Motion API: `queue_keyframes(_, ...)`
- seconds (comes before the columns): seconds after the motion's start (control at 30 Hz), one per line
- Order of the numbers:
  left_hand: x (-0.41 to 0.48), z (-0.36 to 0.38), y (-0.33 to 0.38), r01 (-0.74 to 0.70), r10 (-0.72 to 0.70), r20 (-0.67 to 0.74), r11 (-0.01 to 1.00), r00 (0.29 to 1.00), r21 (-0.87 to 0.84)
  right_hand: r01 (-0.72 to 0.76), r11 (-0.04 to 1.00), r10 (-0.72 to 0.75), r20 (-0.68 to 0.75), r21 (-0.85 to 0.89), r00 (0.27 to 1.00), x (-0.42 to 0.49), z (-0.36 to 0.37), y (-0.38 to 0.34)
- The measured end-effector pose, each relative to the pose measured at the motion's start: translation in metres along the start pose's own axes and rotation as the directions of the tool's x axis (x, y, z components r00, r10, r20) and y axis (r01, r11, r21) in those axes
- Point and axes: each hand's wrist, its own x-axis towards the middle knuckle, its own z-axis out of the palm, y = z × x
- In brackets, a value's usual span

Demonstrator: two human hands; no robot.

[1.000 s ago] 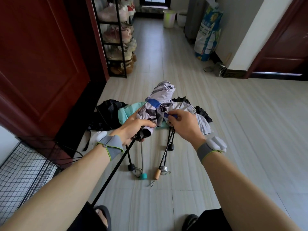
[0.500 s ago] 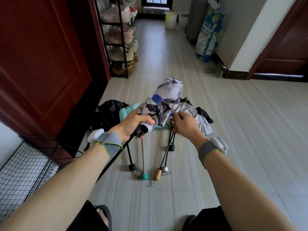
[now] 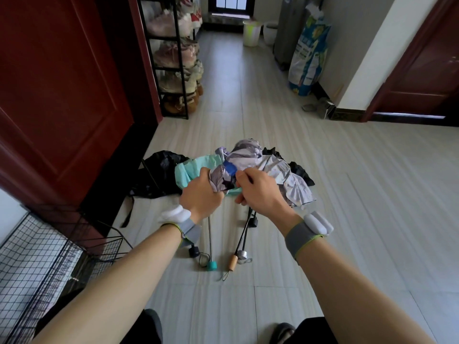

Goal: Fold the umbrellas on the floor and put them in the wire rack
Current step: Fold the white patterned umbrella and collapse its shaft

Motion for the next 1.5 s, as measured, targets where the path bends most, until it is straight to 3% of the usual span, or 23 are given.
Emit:
queue_keyframes(0.13,-0.012,0.018,0.005,-0.126,0.167,-0.171,0.965,0.971,0.231,-0.089,0.985,0.093,-0.022,0.147,0.995,0.002,0.004,0.002)
queue_keyframes(0.3,-0.019,0.022,0.010,-0.158,0.234,-0.280,0.950,0.931,0.269,-0.087,0.981,0.101,-0.071,0.174,0.992,0.003,0.004,0.002)
queue_keyframes(0.5,-0.018,0.017,0.016,-0.172,0.214,-0.279,0.970,0.936,0.170,-0.060,0.990,0.073,-0.097,0.130,0.993,0.004,0.004,0.006)
queue_keyframes(0.8,-0.018,0.016,0.015,-0.222,0.319,-0.335,0.929,0.886,0.297,-0.062,0.972,0.073,-0.039,0.226,0.997,0.004,-0.001,0.008)
queue_keyframes(1.07,-0.016,0.017,0.008,-0.255,0.386,-0.334,0.892,0.860,0.374,-0.099,0.933,0.141,-0.099,0.347,0.985,0.006,0.000,0.009)
queue_keyframes(1.2,-0.014,0.017,0.007,-0.240,0.382,-0.336,0.887,0.861,0.395,-0.072,0.963,0.107,-0.125,0.259,0.986,0.007,0.001,0.008)
queue_keyframes(1.33,-0.013,0.017,0.006,-0.213,0.337,-0.294,0.899,0.895,0.384,-0.067,0.966,0.083,-0.055,0.251,0.995,0.004,-0.003,0.011)
queue_keyframes(1.5,-0.013,0.015,0.006,-0.270,0.374,-0.314,0.906,0.873,0.327,0.001,0.974,0.009,-0.042,0.225,0.999,0.004,-0.005,0.015)
